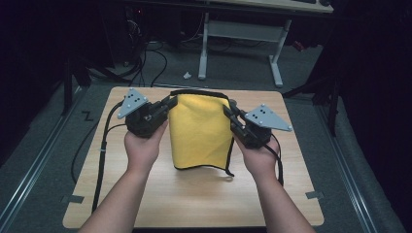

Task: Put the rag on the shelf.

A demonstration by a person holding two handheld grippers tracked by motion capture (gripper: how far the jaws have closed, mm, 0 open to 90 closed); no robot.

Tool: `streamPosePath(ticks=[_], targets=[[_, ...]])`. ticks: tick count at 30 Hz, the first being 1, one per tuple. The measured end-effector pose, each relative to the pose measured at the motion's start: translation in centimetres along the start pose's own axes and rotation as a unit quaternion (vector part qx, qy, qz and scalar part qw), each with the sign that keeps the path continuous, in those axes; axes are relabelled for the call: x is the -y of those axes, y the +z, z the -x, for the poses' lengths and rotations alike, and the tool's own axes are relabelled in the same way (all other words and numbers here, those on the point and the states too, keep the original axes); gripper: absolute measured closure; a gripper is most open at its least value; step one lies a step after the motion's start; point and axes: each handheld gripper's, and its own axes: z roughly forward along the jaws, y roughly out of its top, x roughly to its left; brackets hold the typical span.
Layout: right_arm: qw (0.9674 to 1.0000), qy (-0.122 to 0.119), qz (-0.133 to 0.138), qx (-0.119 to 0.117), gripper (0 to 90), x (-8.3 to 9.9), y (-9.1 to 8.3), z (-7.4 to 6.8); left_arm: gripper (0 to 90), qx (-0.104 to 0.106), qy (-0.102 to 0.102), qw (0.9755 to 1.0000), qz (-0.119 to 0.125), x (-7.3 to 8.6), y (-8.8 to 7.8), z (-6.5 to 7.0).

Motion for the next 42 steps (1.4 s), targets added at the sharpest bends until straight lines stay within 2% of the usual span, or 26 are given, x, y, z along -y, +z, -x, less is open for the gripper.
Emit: streamPosePath(ticks=[1, 5, 14, 18, 19, 23, 24, 25, 30, 33, 38, 41, 42], targets=[[1.0, -0.002, -0.001, 0.002, 81.7, -0.2, 0.1, 0.2, 84.8, 0.0, 0.001, 1.0, 0.0, -0.2, 0.2, -0.1], [0.9999, 0.012, 0.0, 0.002, 81.7, -0.8, 0.7, 1.3, 84.9, -0.002, 0.007, 1.0, -0.005, -1.0, 1.2, -0.3], [0.9999, 0.012, -0.01, 0.007, 81.7, -2.0, 2.4, 2.7, 84.9, -0.016, 0.029, 0.9994, -0.013, -2.8, 3.6, -1.4], [0.9999, 0.009, -0.01, 0.004, 81.7, -2.3, 4.0, 3.7, 84.8, -0.026, 0.037, 0.9988, -0.019, -3.3, 4.9, -2.3], [0.9999, 0.007, -0.013, 0.004, 81.7, -2.2, 4.5, 4.0, 84.8, -0.032, 0.039, 0.9985, -0.022, -3.4, 5.8, -2.9], [0.9998, 0.01, -0.016, 0.008, 81.7, -2.0, 6.0, 4.7, 84.8, -0.041, 0.036, 0.9981, -0.029, -3.4, 7.0, -3.7], [0.9997, 0.012, -0.021, 0.005, 81.7, -1.6, 6.9, 5.4, 84.7, -0.043, 0.037, 0.9979, -0.031, -3.3, 7.5, -3.9], [0.9996, 0.01, -0.024, 0.007, 81.7, -1.4, 7.3, 5.6, 84.7, -0.046, 0.049, 0.9971, -0.037, -3.0, 8.3, -4.3], [0.9991, -0.001, -0.042, 0.009, 81.7, -0.4, 8.6, 6.6, 84.2, -0.051, 0.057, 0.9954, -0.057, -2.2, 9.9, -5.2], [0.9975, -0.021, -0.066, 0.016, 81.7, 0.5, 9.9, 7.2, 84.0, -0.054, 0.059, 0.9937, -0.079, -1.2, 11.0, -5.6], [0.9949, -0.031, -0.095, 0.015, 81.7, 2.0, 11.0, 7.8, 83.8, -0.049, 0.039, 0.9916, -0.113, 1.0, 12.3, -6.6], [0.9949, -0.021, -0.098, 0.009, 81.8, 3.0, 11.1, 8.0, 84.5, -0.033, 0.008, 0.992, -0.122, 2.1, 12.5, -7.2], [0.9945, -0.021, -0.103, 0.006, 81.8, 3.5, 11.2, 8.1, 84.6, -0.03, 0.003, 0.9917, -0.125, 2.5, 12.5, -7.3]])
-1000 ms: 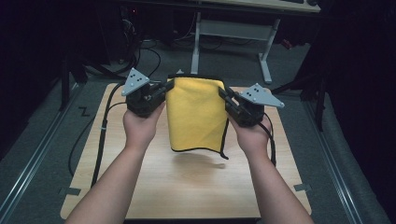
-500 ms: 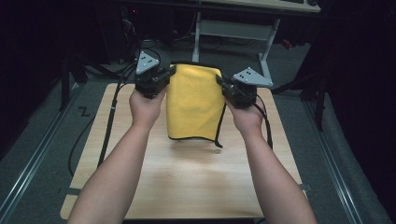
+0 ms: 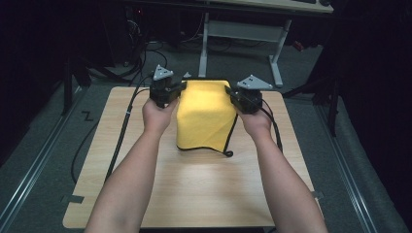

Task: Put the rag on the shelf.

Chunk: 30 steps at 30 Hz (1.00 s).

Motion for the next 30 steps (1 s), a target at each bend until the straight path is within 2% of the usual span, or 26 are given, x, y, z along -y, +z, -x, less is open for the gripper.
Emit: streamPosePath(ticks=[4, 11, 15, 19, 23, 30], targets=[[0.9999, 0.004, -0.011, -0.004, 81.8, 1.3, 0.4, 0.0, 84.7, 0.001, 0.007, 0.9999, -0.015, 1.2, 0.5, 0.2], [0.9996, 0.009, -0.022, -0.015, 81.8, 2.3, 1.0, 0.1, 84.7, 0.01, -0.022, 0.9992, -0.031, 3.3, 0.7, -0.2], [0.9994, 0.008, -0.031, -0.015, 81.9, 2.8, 1.3, -0.1, 84.7, 0.01, -0.021, 0.9987, -0.044, 3.9, 0.8, -0.3], [0.9991, 0.025, -0.028, -0.021, 82.0, 3.2, 1.5, -0.1, 84.6, 0.016, -0.042, 0.9983, -0.037, 4.6, 0.7, -0.6], [0.9984, 0.041, -0.024, -0.029, 82.0, 3.4, 1.6, -0.1, 84.6, 0.019, -0.047, 0.998, -0.037, 5.0, 0.7, -0.8], [0.9973, 0.055, -0.021, -0.043, 81.9, 3.8, 1.6, 0.2, 84.3, 0.03, -0.057, 0.997, -0.043, 6.1, 0.9, -1.1]])
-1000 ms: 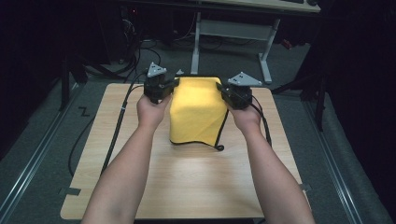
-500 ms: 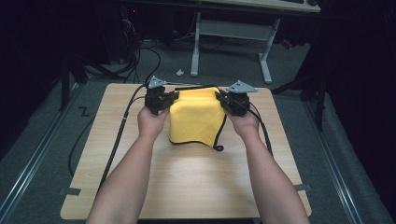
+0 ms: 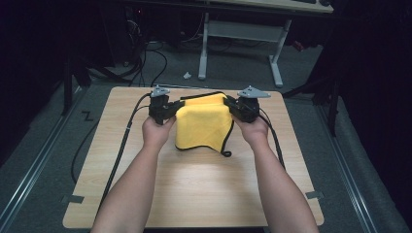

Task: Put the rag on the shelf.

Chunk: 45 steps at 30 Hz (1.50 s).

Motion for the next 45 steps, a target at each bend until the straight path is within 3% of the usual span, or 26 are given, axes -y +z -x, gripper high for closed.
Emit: streamPosePath(ticks=[12, 28, 36, 45], targets=[[0.9994, 0.016, -0.012, -0.03, 82.5, 0.7, -0.2, 0.8, 84.4, 0.014, -0.006, 0.9999, -0.008, 0.9, 0.2, -0.1], [0.9986, 0.021, -0.033, -0.036, 82.7, 2.1, 0.3, 1.4, 84.4, 0.023, -0.008, 0.9994, -0.026, 2.2, 1.0, -0.1], [0.9962, 0.057, -0.044, -0.048, 82.2, 3.8, 1.1, 1.6, 84.5, 0.027, -0.016, 0.9989, -0.035, 3.6, 1.2, -0.3], [0.994, 0.083, -0.044, -0.055, 81.9, 5.4, 1.6, 1.5, 84.5, 0.028, -0.027, 0.9984, -0.041, 4.7, 1.2, -0.4]])
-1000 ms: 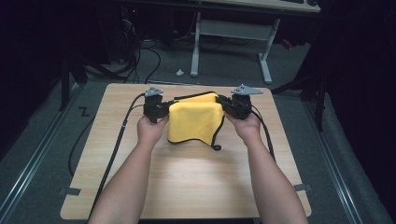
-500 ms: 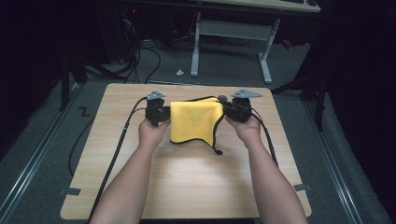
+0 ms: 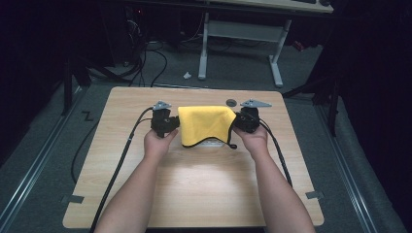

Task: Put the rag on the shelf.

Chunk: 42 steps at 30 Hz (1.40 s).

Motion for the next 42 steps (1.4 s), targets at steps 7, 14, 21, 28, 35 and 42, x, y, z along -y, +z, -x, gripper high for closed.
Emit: streamPosePath(ticks=[7, 14, 21, 28, 35, 42], targets=[[0.9999, 0.002, -0.005, 0.014, 68.7, 0.1, 0.1, 0.0, 83.6, -0.002, -0.005, 1.0, -0.004, 0.3, -0.2, -0.2], [0.9987, 0.01, 0.012, 0.048, 54.1, -0.7, -1.2, 1.1, 71.7, -0.016, -0.016, 0.9997, -0.005, 0.0, -0.8, -0.5], [0.9973, -0.005, 0.008, 0.073, 49.4, -1.1, -2.1, 1.4, 63.2, -0.038, -0.016, 0.9991, -0.003, 0.1, -1.9, -1.1], [0.9961, -0.007, 0.003, 0.088, 47.8, -1.1, -2.8, 1.6, 59.3, -0.059, -0.009, 0.9982, -0.004, 0.2, -2.9, -1.4], [0.9924, -0.03, -0.002, 0.119, 44.7, -1.2, -3.5, 1.4, 55.3, -0.075, 0.003, 0.9972, -0.004, 0.2, -4.0, -1.6], [0.9919, -0.028, 0.017, 0.123, 45.8, -0.8, -4.8, 1.3, 53.2, -0.078, 0.01, 0.9969, -0.001, 0.6, -5.1, -1.7]])
